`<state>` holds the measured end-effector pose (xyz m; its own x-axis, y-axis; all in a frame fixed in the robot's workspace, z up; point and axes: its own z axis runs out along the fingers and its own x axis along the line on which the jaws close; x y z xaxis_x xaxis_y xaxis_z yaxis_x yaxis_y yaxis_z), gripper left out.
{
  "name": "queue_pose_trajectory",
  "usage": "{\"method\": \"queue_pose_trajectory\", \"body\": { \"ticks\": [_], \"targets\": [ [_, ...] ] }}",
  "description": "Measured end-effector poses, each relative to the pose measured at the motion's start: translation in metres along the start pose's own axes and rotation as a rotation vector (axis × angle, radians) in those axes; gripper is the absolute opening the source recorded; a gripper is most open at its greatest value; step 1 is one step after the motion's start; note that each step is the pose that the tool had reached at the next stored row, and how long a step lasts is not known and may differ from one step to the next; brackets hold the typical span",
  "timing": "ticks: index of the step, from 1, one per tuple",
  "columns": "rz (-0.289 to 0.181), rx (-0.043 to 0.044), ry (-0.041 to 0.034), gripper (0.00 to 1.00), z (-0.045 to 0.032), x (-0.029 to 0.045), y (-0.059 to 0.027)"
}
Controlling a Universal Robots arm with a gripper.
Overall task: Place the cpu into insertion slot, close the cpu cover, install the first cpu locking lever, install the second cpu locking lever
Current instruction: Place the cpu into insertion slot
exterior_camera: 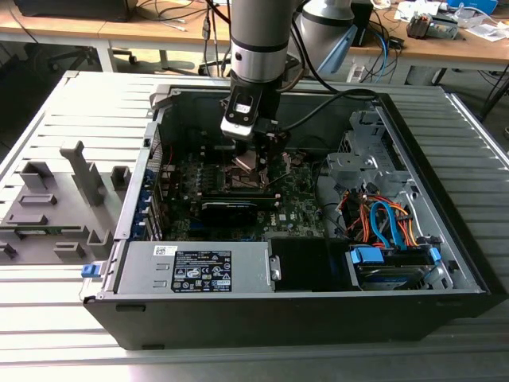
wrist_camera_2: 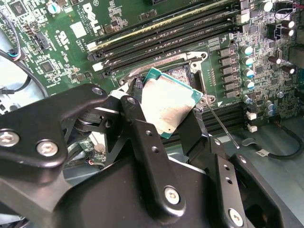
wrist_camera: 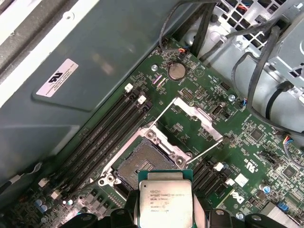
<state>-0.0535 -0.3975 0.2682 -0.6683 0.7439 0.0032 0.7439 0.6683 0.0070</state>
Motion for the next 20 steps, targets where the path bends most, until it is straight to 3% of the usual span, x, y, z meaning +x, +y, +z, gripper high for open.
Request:
{"method": "queue_pose_trajectory", "body": {
  "ticks": [20],
  "targets": [
    [0.068, 0.0003, -0.0010, 0.54, 0.0007, 0.0000, 0.0000]
  ]
}}
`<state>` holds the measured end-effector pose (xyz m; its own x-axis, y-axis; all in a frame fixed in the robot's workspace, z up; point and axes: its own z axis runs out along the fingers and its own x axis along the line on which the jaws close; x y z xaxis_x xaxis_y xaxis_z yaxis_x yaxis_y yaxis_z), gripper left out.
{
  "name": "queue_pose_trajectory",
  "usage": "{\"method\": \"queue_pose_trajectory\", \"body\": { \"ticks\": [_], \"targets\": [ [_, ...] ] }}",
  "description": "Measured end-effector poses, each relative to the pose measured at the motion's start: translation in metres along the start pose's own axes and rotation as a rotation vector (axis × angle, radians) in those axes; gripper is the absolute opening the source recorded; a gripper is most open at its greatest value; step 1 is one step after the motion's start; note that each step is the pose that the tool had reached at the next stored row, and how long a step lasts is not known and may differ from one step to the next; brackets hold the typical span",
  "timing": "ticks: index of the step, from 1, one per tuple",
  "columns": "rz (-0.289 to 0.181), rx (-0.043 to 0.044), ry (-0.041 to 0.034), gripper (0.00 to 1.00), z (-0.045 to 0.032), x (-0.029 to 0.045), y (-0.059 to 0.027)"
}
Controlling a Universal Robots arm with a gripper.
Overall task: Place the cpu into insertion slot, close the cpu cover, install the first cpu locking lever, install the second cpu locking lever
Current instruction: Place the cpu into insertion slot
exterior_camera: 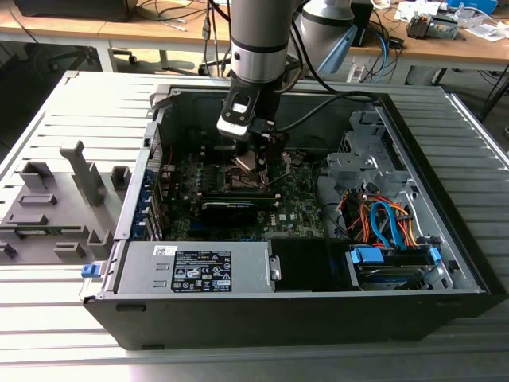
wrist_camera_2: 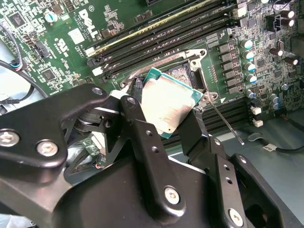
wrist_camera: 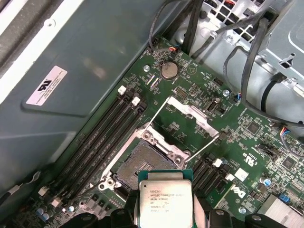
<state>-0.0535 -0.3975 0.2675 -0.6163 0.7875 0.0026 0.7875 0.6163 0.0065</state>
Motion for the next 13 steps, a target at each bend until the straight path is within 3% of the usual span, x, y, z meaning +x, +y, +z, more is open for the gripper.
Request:
{"method": "queue_pose_trajectory", "body": {
  "ticks": [13],
  "targets": [
    [0.039, 0.0001, -0.0005, 0.54, 0.0004, 0.0000, 0.0000]
  ]
}}
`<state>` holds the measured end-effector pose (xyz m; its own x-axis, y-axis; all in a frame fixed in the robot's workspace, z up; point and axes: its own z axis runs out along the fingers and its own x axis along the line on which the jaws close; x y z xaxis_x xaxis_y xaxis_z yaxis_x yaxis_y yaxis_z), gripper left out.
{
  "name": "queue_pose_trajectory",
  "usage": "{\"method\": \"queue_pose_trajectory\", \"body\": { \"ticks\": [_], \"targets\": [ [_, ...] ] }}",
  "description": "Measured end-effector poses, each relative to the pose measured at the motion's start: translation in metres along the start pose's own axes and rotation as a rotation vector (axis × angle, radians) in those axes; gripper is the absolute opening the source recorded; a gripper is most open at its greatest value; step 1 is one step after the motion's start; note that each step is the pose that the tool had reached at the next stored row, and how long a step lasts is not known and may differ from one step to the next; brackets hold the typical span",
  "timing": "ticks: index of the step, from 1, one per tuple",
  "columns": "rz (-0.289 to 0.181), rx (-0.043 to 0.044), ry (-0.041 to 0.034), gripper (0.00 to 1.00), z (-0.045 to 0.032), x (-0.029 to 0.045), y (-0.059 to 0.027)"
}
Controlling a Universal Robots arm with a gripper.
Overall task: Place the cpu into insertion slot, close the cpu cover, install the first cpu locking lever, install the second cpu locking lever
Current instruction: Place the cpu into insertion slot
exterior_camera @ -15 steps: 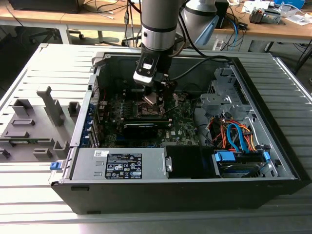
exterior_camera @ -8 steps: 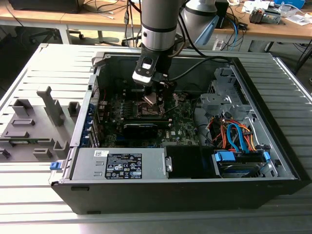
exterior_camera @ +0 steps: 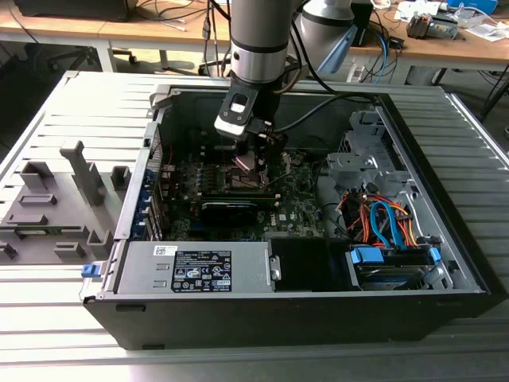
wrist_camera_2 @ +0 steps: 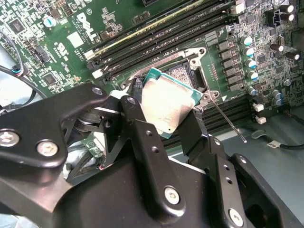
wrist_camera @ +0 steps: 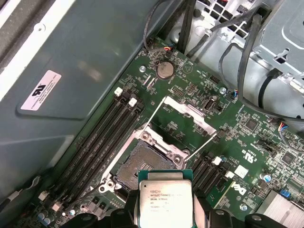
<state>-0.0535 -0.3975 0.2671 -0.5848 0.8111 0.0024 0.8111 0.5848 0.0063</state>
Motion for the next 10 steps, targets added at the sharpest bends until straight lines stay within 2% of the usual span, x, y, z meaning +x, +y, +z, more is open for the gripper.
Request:
{"method": "queue_pose_trajectory", "body": {
  "ticks": [10],
  "targets": [
    [0.035, 0.0002, -0.0006, 0.54, 0.0003, 0.0000, 0.0000]
  ]
}}
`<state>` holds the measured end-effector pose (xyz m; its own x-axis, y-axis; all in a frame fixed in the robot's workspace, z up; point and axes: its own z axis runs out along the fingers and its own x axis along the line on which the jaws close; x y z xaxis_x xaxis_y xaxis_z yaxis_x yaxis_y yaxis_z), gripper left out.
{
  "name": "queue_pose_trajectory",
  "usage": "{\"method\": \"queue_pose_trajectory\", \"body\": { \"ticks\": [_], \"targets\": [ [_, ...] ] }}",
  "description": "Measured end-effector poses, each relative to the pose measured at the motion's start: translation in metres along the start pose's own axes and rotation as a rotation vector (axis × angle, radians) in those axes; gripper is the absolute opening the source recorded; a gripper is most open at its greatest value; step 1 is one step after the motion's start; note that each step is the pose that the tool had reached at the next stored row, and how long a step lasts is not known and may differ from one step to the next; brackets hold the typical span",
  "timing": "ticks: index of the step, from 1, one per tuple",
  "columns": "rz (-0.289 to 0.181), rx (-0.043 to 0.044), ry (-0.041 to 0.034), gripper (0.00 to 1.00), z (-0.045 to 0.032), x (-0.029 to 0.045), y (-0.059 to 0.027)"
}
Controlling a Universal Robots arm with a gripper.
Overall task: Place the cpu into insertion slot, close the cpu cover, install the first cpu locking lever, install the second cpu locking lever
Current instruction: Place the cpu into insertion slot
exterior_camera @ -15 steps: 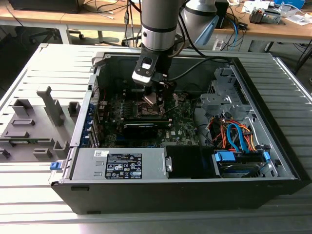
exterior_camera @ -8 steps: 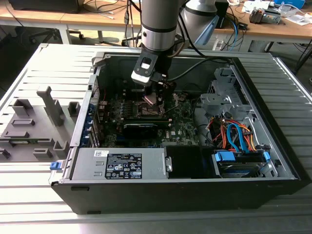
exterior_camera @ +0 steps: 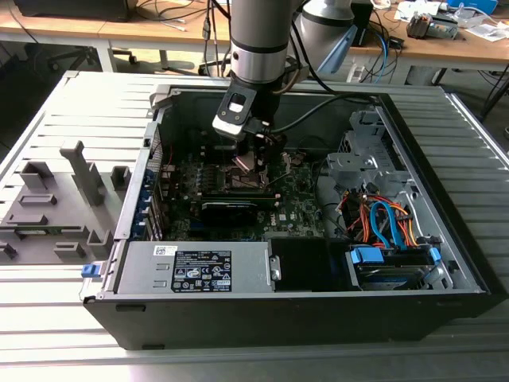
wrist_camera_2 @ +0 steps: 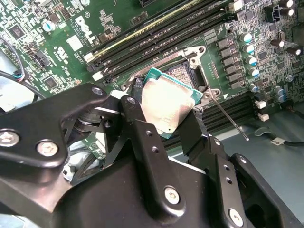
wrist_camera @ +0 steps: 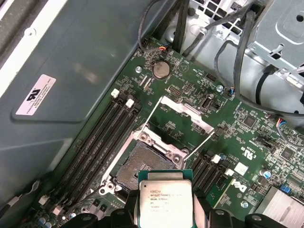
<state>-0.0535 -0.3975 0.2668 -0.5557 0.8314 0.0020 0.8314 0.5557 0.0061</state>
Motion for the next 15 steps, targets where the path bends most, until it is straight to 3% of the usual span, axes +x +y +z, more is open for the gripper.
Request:
{"method": "queue_pose_trajectory", "body": {
  "ticks": [15],
  "targets": [
    [0.045, 0.0001, -0.0006, 0.54, 0.0005, 0.0000, 0.0000]
  ]
}}
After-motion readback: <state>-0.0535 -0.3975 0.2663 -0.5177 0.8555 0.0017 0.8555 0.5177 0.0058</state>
